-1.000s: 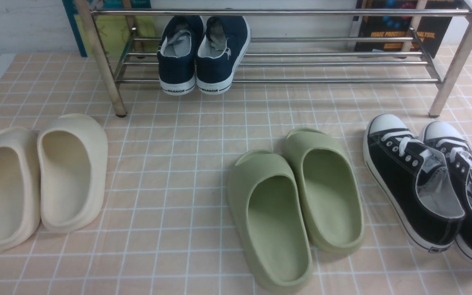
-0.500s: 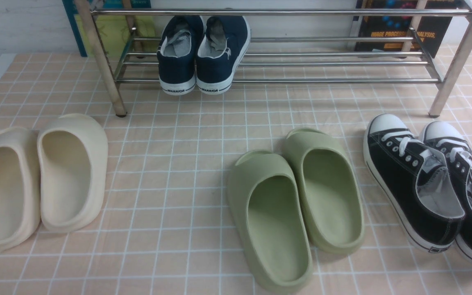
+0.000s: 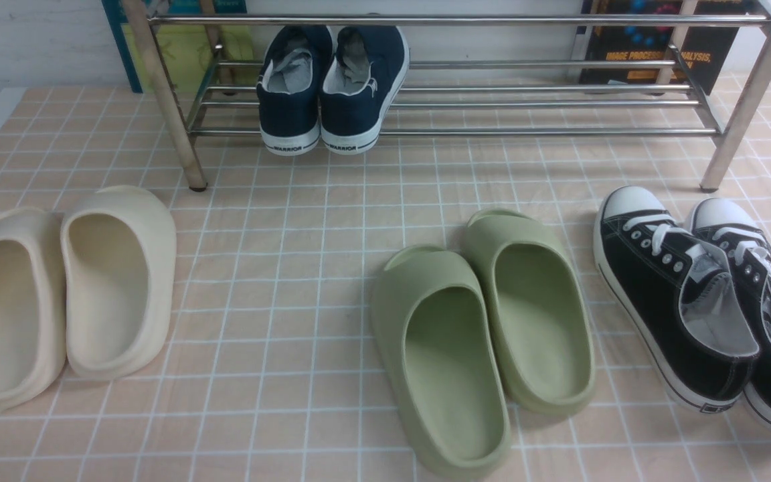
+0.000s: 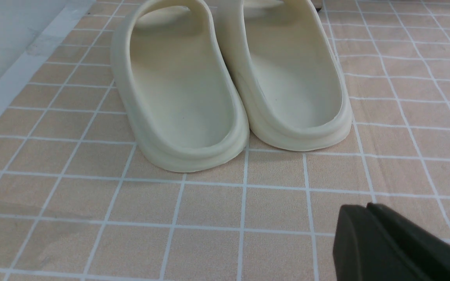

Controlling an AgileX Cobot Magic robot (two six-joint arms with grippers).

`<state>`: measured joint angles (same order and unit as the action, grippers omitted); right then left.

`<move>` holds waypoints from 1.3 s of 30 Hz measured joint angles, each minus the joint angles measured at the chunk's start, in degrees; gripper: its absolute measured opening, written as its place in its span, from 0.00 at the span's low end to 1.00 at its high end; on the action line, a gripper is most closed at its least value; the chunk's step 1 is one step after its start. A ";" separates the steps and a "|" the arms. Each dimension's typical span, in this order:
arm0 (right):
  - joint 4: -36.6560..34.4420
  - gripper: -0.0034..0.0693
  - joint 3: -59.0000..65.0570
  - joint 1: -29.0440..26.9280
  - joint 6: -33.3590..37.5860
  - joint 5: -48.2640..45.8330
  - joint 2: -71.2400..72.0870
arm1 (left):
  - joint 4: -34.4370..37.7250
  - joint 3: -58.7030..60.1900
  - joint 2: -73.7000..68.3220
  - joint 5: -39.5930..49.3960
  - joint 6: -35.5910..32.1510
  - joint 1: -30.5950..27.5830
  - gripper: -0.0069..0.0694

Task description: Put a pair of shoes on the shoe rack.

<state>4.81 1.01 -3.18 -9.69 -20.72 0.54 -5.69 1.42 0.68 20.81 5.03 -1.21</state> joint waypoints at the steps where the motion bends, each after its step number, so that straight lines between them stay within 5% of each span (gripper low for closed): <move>1: 0.00 0.37 0.00 0.00 0.00 0.00 0.00 | 0.00 0.00 0.00 0.00 0.00 0.00 0.14; 39: 0.00 0.37 0.00 0.00 0.00 0.00 0.00 | 0.00 0.00 0.00 0.00 0.00 0.00 0.20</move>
<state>4.81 1.01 -3.18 -9.69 -20.72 0.54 -5.69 1.42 0.68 20.81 5.03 -1.21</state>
